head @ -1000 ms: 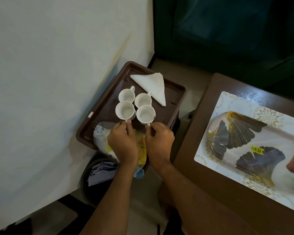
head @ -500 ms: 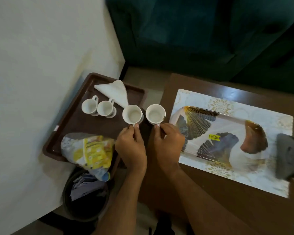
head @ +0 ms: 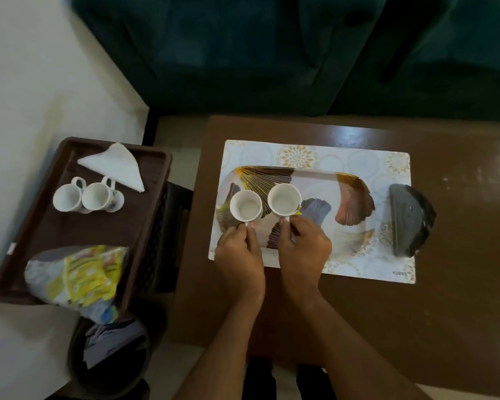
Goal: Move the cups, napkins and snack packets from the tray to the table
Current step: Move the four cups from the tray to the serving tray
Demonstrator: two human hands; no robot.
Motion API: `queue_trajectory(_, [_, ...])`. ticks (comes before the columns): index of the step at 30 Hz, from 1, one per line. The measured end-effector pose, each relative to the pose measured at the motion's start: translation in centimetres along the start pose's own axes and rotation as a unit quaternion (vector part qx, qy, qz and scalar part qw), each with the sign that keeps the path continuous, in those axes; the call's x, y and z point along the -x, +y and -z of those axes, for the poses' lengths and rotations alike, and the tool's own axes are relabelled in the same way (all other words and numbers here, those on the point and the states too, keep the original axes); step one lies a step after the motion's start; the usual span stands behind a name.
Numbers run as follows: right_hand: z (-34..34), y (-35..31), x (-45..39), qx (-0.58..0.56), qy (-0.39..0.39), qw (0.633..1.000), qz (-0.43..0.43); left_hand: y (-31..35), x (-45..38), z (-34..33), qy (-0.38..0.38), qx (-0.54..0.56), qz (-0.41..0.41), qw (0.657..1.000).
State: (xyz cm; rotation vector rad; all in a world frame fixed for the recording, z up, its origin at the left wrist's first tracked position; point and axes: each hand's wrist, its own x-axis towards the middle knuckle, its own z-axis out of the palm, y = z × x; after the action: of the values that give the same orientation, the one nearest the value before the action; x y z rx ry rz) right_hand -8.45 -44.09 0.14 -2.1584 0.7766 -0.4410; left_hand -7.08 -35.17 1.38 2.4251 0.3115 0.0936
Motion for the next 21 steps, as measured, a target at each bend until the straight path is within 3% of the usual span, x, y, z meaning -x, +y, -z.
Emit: queue_trajectory(21, [2.3,5.8,1.8,0.009,0.033,0.998,-0.051,-0.3,3.5,-3.5,-0.046,-0.027,-0.041,0.998])
